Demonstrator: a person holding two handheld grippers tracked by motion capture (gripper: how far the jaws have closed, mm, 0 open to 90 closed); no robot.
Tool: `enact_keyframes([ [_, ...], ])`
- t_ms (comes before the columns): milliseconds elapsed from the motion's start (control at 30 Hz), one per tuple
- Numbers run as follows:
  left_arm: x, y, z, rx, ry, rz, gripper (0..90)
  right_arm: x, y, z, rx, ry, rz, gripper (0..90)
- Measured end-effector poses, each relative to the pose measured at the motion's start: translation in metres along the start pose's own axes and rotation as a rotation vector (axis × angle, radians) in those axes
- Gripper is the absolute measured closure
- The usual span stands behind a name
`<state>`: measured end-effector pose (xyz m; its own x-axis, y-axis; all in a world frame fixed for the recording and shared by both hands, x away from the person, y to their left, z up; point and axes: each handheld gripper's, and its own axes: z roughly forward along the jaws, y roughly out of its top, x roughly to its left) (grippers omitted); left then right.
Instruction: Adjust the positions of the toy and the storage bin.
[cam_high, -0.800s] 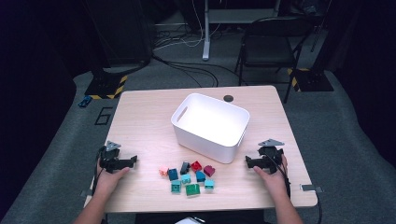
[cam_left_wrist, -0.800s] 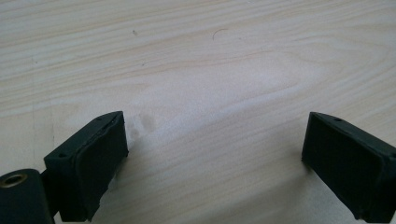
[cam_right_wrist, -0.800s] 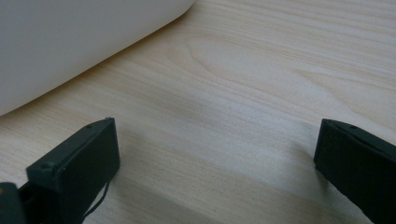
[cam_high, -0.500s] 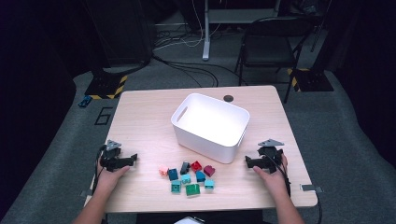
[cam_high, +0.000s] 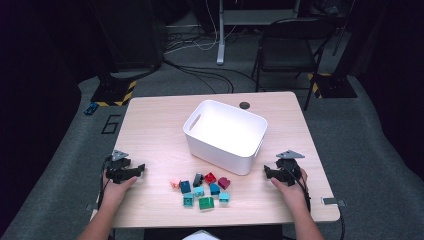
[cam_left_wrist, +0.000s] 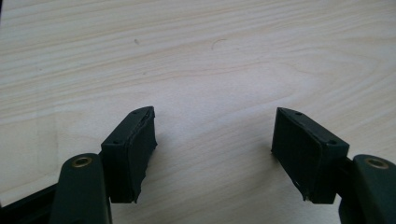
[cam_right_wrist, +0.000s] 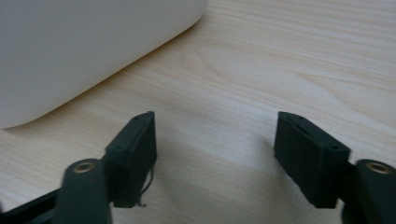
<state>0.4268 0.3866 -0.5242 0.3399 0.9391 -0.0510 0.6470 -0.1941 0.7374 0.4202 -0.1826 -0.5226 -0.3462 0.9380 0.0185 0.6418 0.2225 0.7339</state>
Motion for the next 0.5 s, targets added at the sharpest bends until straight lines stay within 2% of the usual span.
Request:
enact_keyframes([
  [67,-0.001,0.0,0.0,-0.004,-0.008,0.001,33.4,0.0,0.0,-0.001,0.007,0.004,0.0,35.6],
  [133,-0.007,0.005,0.0,0.021,-0.037,0.012,36.8,0.003,0.003,-0.004,0.025,0.0,0.02,40.2],
  [367,-0.021,0.019,-0.005,0.021,-0.049,0.037,38.2,0.015,0.014,-0.018,0.014,0.003,-0.012,40.9],
  [400,-0.027,0.025,-0.009,0.022,-0.05,0.061,38.8,0.018,0.016,-0.021,0.012,0.013,-0.009,40.8],
  [500,-0.032,0.033,-0.013,0.011,-0.059,0.072,40.4,0.021,0.019,-0.026,0.015,0.001,-0.017,40.7],
])
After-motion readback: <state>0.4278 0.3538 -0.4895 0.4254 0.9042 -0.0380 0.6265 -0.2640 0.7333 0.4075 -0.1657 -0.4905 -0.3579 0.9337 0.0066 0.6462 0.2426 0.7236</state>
